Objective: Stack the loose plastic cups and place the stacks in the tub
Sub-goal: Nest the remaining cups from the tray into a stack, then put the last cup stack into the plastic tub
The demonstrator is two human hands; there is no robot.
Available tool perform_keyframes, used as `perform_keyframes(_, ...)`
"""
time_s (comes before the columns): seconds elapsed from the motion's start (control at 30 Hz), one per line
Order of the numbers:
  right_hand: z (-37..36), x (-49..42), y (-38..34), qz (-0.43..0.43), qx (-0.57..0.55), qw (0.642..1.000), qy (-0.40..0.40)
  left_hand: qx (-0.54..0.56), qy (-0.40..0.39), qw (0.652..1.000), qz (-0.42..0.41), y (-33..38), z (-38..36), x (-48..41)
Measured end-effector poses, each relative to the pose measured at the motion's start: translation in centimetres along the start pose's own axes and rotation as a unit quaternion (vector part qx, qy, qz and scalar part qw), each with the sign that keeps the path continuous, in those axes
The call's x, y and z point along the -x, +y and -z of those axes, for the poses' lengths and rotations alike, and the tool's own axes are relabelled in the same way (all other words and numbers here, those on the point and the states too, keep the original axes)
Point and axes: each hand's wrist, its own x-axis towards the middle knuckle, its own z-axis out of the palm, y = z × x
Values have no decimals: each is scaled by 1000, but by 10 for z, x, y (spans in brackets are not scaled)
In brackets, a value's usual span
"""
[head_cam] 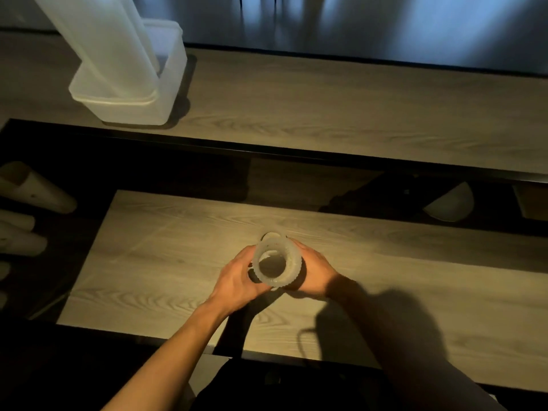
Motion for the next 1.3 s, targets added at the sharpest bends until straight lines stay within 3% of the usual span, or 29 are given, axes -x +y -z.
perform_keyframes(0.23,32,-26,-34,9,-92,995,28,-9,38,999,-7,20,14,-44)
perform_keyframes(0.53,17,-59,4,-34,-131,991,18,-16,4,999,48,-7,1,-72)
perform_keyframes(0.97,-16,-80,48,-116,-100,988,-9,-12,-39,991,129,-39,-20,-80)
perform_keyframes(1.3,1,-76,13,-69,-138,988,-19,-11,9,994,104,-13,5,-67)
